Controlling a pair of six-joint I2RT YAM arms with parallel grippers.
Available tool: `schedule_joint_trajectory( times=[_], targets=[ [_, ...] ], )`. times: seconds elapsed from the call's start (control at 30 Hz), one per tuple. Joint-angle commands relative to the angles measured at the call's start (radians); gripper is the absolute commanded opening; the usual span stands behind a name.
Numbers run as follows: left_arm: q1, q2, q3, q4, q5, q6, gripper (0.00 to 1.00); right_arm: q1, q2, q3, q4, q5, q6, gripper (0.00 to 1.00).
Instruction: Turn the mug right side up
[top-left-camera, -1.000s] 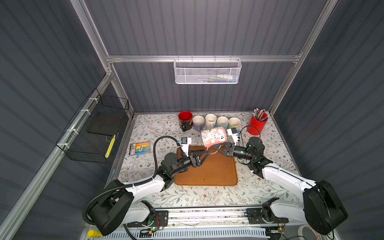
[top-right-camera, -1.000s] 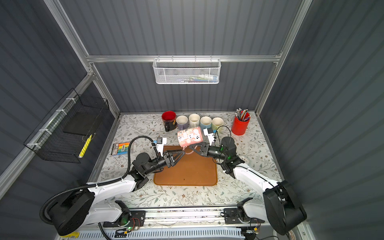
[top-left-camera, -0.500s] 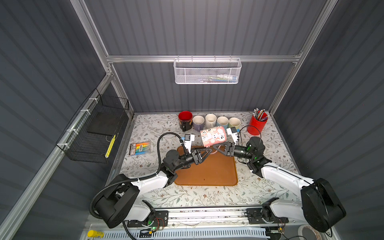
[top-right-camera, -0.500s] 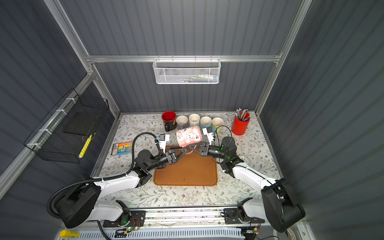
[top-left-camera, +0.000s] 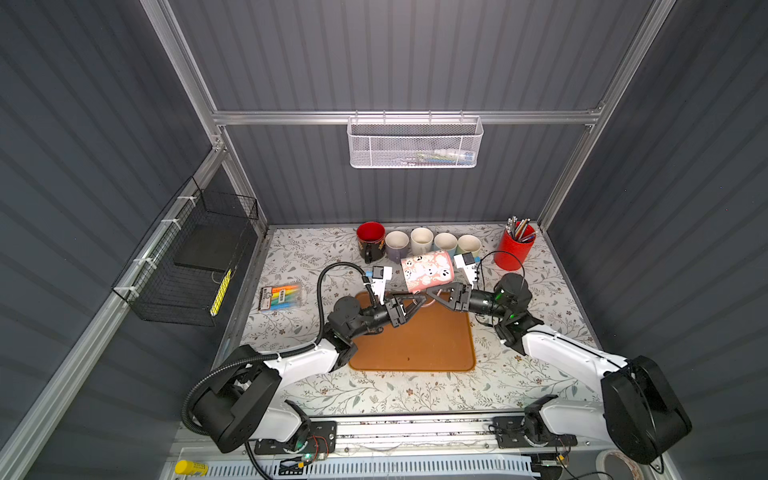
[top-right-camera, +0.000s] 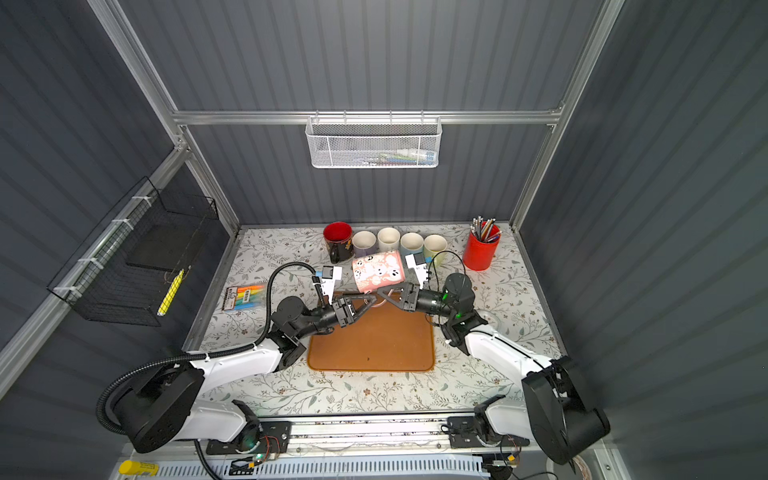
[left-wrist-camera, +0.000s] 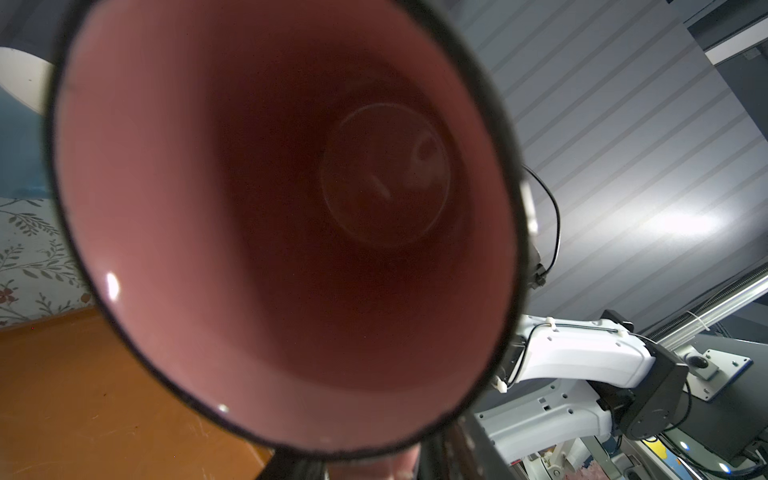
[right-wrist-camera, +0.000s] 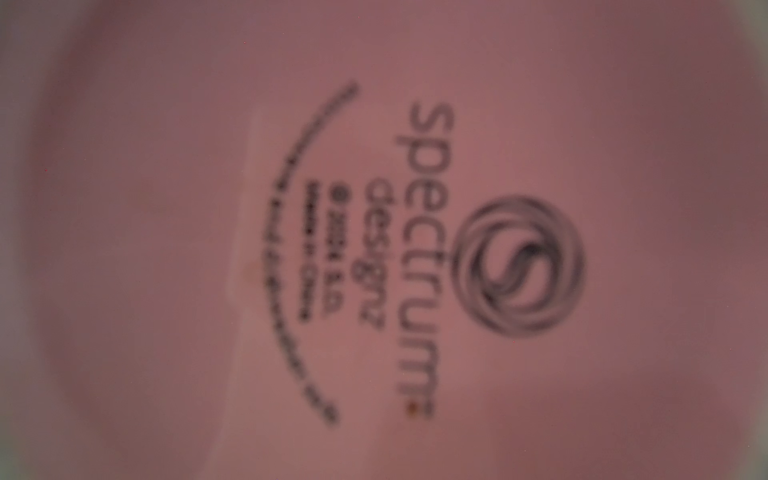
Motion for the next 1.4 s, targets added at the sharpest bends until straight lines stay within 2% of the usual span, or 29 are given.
schedule_joint_trajectory(
  times=[0.0,0.5,0.7,0.77,0.8,1.0,1.1,1.23,1.37],
  targets=[
    [0.004,0.015,0.035,0.032,0.011,0.0,0.41,0.007,-0.013,0.039,0.125,-0.032,-0.02,0.0],
    [0.005,0.009,0.036,0.032,0.0,0.013,0.23,0.015,-0.002,0.026,0.128,-0.031,-0.04,0.0],
    [0.004,-0.01,0.019,0.024,-0.039,0.026,0.1,0.018,0.001,0.007,0.131,-0.018,-0.054,0.0],
    [0.005,-0.016,0.015,0.021,-0.046,0.03,0.01,0.017,0.005,0.006,0.133,-0.017,-0.055,0.0],
    [0.004,-0.018,0.014,0.019,-0.049,0.031,0.0,0.017,0.004,0.004,0.133,-0.016,-0.057,0.0],
    [0.004,-0.047,-0.002,-0.002,-0.08,0.048,0.0,0.017,0.012,-0.003,0.144,-0.005,-0.067,0.01],
    [0.004,-0.077,-0.014,-0.03,-0.113,0.065,0.0,0.016,0.017,-0.008,0.16,-0.003,-0.068,0.11],
    [0.004,-0.156,-0.05,-0.115,-0.227,0.11,0.0,0.016,0.024,-0.016,0.174,0.007,-0.074,0.35],
    [0.004,-0.215,-0.065,-0.175,-0.284,0.144,0.0,0.015,0.029,-0.028,0.185,0.022,-0.084,0.46]
  ],
)
